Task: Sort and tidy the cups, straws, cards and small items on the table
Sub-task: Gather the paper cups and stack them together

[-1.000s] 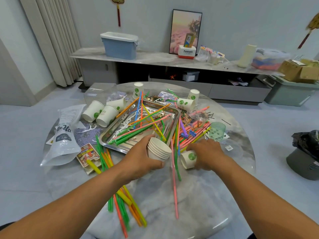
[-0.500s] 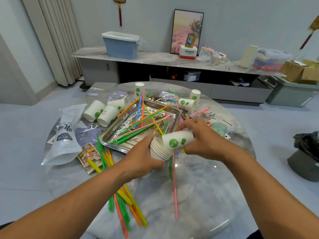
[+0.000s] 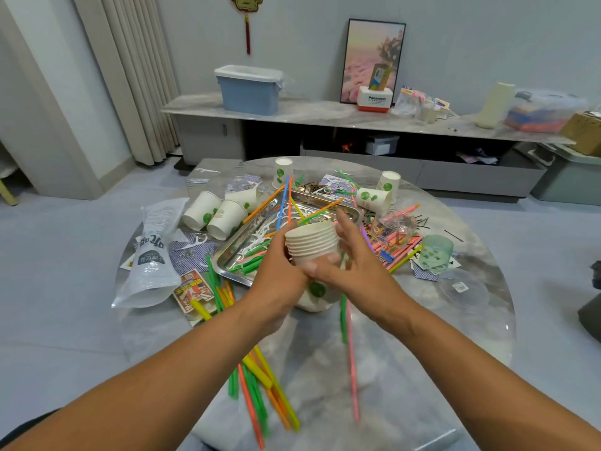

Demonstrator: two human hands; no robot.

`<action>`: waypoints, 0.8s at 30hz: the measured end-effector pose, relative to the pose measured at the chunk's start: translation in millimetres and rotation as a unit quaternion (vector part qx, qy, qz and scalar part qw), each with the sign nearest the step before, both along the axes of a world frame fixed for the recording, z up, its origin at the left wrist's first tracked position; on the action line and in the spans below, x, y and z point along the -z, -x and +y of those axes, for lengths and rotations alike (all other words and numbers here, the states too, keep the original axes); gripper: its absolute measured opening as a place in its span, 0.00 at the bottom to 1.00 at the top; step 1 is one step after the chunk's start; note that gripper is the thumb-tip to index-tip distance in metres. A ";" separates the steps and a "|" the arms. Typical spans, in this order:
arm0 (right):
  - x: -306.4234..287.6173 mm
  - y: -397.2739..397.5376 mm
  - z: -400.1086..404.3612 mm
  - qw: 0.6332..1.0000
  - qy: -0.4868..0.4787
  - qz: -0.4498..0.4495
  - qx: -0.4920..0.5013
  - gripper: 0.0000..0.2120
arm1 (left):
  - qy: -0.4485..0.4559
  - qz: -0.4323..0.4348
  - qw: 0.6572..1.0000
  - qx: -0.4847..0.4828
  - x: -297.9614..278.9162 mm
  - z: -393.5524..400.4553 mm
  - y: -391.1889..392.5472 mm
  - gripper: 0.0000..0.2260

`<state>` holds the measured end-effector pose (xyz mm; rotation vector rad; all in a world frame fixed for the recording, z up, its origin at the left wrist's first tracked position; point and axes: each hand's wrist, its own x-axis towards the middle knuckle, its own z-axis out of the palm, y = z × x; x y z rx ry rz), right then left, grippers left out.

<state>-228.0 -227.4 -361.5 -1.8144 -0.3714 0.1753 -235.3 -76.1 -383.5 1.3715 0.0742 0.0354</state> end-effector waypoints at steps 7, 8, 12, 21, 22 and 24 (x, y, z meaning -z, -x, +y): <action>15.5 -20.8 8.9 0.996 -0.060 0.046 -0.039 0.56 | 0.072 0.054 0.994 0.057 -10.9 12.9 -5.6 0.26; 15.6 -23.9 10.7 0.996 -0.069 0.047 -0.028 0.56 | 0.064 0.058 0.993 0.078 -14.7 16.2 -7.5 0.23; 15.9 -34.6 15.0 0.994 -0.106 0.035 0.019 0.52 | -0.067 0.064 0.995 0.038 -26.7 38.5 -30.9 0.23; 22.6 -65.5 20.1 0.990 -0.124 0.032 0.060 0.55 | -0.495 0.155 0.843 -0.141 -15.2 131.4 -135.6 0.24; 23.5 -70.1 21.9 0.990 -0.125 0.031 0.063 0.55 | -0.509 0.169 0.833 -0.133 -10.9 138.4 -146.8 0.24; 23.6 -78.0 26.3 0.990 -0.123 0.030 0.065 0.55 | -0.531 0.198 0.816 -0.114 -2.0 147.9 -162.5 0.25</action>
